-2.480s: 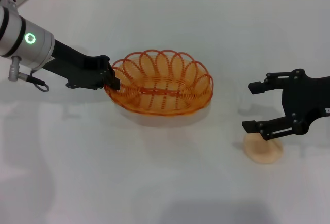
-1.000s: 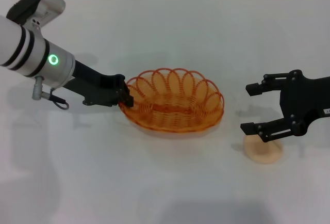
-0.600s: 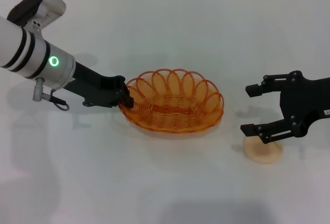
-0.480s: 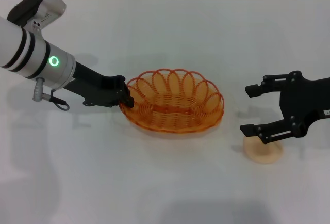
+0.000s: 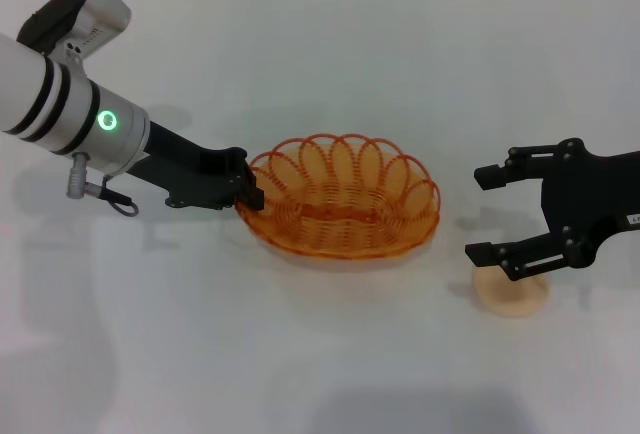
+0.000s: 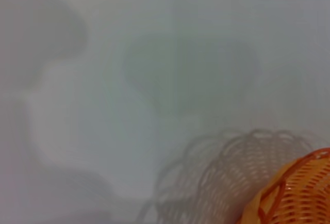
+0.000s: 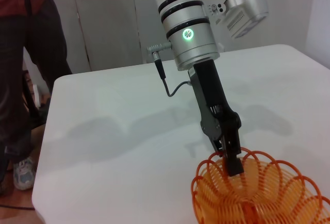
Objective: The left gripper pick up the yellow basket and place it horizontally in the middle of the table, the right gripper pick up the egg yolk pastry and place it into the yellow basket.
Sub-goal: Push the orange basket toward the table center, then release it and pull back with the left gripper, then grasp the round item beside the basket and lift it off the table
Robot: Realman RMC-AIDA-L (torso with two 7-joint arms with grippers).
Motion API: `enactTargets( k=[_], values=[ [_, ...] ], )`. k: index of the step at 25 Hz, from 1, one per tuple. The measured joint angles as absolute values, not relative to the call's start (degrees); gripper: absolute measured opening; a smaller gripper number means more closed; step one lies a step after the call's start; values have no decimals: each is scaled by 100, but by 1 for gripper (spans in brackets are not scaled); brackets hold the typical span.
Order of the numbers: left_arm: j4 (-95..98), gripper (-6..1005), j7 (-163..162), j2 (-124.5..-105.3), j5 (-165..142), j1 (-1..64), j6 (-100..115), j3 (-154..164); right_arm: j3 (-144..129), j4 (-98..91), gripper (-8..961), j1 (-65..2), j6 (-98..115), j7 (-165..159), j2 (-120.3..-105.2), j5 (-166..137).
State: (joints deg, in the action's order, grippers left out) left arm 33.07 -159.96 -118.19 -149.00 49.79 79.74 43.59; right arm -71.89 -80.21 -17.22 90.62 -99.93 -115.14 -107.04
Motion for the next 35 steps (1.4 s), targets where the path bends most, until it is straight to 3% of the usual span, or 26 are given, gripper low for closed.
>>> enactTargets(
  k=[11, 14, 24, 35],
  values=[
    [3303, 126, -15826, -11803, -14541, 4924, 8041, 4343, -7157, -8045, 842, -1702, 9095, -9993, -11514, -10699],
    [3321, 313, -15771, -11774, -14464, 4903, 8093, 4336, -7154, -8044, 842, -1705, 9102, -9993, -11513, -10698],
    [3557, 783, -15520, -11687, -14345, 4888, 8286, 4307, -7154, -8043, 841, -1724, 9100, -10012, -11514, -10695],
    [4209, 893, -14015, -11699, -13374, 4363, 7891, 4308, -7145, -7989, 841, -1700, 8955, -10082, -11513, -10728]
  ],
)
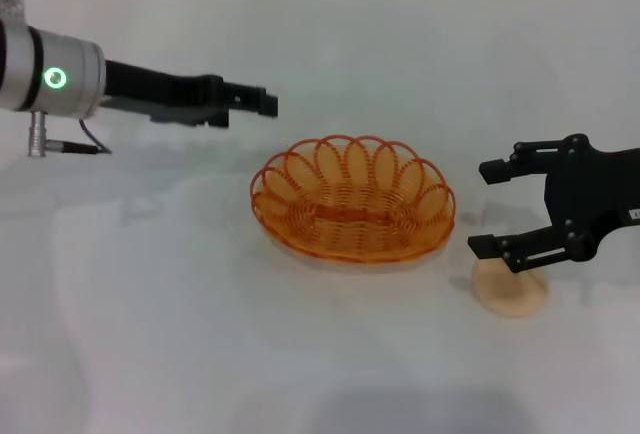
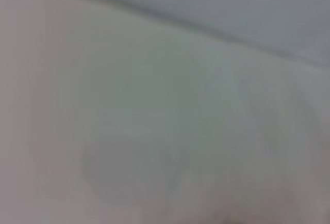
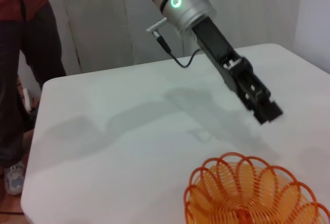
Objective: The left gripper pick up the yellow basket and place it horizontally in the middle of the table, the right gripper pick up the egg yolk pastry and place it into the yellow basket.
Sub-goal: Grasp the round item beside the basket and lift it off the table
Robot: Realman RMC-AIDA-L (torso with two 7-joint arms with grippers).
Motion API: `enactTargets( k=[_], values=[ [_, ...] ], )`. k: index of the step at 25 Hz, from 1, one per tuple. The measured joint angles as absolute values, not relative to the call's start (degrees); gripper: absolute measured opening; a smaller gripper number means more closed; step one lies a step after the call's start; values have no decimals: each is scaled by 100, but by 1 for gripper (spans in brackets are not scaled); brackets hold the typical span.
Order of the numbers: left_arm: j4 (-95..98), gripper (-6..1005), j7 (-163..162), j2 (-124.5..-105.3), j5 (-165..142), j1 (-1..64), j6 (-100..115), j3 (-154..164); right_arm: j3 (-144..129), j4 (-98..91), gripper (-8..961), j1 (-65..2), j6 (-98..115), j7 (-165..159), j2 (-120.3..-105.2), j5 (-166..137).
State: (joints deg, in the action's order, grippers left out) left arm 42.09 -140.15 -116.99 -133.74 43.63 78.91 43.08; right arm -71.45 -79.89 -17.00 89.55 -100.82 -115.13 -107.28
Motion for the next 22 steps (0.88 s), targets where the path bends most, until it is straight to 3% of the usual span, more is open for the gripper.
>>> enactTargets(
  k=[22],
  values=[
    [5033, 884, -9687, -11731, -12621, 3892, 8633, 4355, -7664, -8592, 842, -1838, 8707, -12328, -11520, -12265]
  ],
)
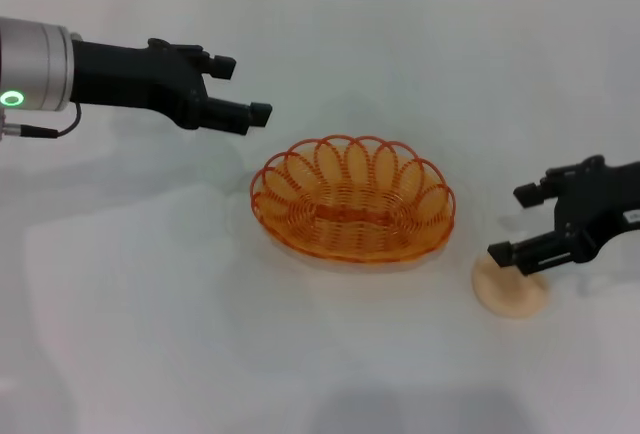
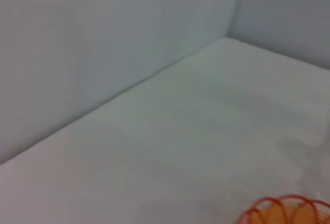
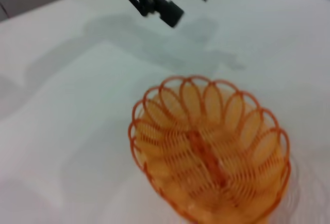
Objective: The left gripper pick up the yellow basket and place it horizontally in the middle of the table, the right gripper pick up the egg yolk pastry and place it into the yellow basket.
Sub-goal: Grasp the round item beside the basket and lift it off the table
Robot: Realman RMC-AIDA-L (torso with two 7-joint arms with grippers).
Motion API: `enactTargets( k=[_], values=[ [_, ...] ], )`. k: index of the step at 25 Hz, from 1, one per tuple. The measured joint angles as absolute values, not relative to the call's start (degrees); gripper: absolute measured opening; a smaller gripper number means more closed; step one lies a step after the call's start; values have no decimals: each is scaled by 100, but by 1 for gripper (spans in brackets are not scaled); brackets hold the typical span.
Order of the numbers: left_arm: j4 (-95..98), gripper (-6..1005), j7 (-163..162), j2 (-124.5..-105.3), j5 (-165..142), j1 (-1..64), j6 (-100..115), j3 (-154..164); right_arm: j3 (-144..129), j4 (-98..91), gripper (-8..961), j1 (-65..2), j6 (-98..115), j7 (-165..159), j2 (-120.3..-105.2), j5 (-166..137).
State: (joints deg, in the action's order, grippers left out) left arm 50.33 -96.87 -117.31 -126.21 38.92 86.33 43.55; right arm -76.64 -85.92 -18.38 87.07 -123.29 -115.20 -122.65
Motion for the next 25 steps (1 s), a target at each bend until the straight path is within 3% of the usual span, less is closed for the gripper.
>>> enactTargets(
  k=[16, 25],
  values=[
    [5036, 885, -9264, -11769, -12627, 3831, 8878, 4360, -8177, -8581, 838, -1855, 8503, -12837, -11531, -12701],
    [5035, 884, -9299, -11820, -12613, 3815, 8890, 4354, -8182, -8406, 735, -1867, 8395, -12852, -11531, -12864]
  ],
)
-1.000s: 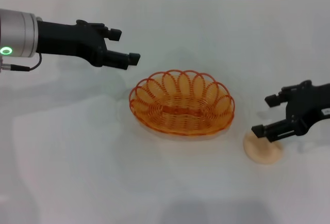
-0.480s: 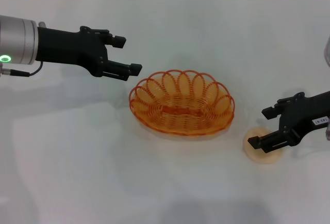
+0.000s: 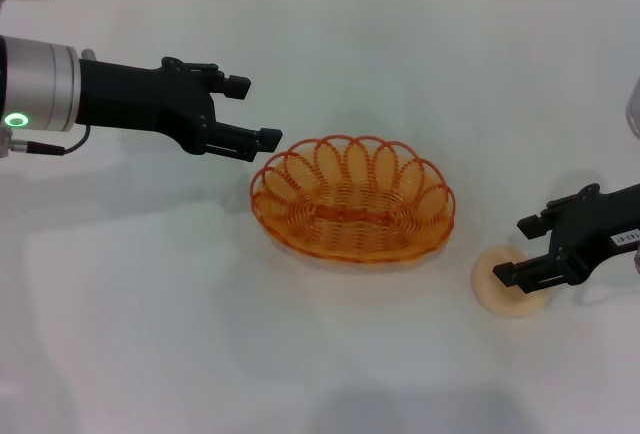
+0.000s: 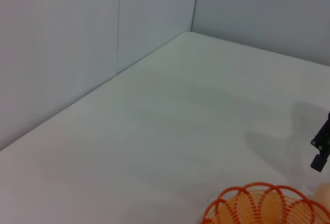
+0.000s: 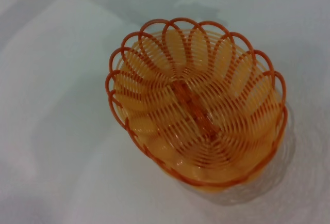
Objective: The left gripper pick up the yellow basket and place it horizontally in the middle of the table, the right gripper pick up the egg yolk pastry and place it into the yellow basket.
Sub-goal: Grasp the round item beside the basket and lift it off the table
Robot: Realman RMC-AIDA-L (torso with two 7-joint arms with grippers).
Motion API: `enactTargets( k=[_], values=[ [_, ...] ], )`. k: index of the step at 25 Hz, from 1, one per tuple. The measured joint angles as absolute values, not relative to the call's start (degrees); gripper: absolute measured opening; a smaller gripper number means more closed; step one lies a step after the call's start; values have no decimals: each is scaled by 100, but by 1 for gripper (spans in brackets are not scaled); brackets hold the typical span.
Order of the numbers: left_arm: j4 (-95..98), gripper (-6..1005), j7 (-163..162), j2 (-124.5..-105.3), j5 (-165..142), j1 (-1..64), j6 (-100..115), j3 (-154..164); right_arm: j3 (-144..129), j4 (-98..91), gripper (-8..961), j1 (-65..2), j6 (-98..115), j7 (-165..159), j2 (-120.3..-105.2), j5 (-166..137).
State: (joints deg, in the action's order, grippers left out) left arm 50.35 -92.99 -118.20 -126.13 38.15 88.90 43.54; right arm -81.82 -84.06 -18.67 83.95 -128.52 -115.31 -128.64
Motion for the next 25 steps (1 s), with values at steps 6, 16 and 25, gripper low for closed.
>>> enactTargets(
  k=[6, 16, 25],
  values=[
    [5036, 884, -9299, -11821, -12503, 3795, 8899, 4340, -8208, -8310, 666, -1865, 8359, -12855, -11531, -12875],
    [5054, 884, -9307, -11821, -12472, 3779, 8912, 4336, -8343, -8219, 592, -1870, 8213, -12867, -11531, -12894],
    [5054, 885, -9308, -11821, -12471, 3779, 8912, 4322, -8331, -8218, 431, -1873, 8252, -12874, -11531, -12932]
  ],
)
